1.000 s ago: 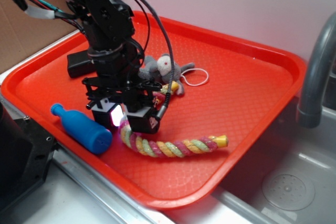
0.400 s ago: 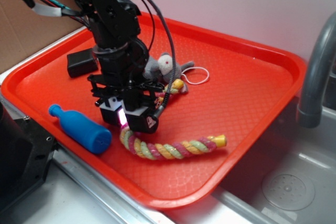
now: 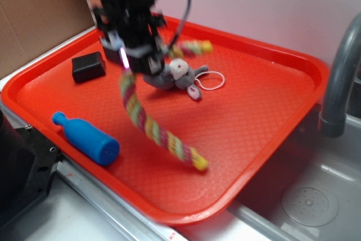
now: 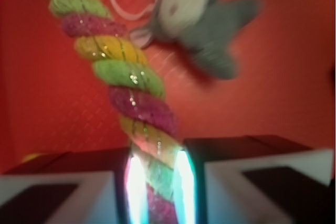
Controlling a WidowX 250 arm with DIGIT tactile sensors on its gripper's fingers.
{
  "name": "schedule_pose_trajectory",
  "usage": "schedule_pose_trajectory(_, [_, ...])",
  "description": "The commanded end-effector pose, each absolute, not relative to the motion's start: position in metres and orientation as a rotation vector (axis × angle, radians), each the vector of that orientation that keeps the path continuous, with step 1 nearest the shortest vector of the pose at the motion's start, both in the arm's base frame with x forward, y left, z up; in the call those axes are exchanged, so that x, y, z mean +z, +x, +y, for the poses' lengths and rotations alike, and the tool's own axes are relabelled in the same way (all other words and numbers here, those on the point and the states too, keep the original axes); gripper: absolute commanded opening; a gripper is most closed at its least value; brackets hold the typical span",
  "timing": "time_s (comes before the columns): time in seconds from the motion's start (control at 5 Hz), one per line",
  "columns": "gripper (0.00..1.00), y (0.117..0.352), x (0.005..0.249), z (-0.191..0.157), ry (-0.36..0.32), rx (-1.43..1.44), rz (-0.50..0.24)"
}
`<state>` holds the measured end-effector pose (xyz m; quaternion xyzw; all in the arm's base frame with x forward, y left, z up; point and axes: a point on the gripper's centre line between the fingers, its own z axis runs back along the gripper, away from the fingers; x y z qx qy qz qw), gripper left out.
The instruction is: Grab the multicolored rope.
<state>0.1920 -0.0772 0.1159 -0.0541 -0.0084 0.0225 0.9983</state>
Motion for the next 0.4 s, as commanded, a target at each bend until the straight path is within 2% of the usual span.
schedule_pose_trajectory(0.0, [0.00,0.194,0.208,-0.073,-0.118,0.017,-0.106])
schedule_pose_trajectory(0.2, [0.00,0.194,0.219,-0.079,-0.122,-0.003,-0.125])
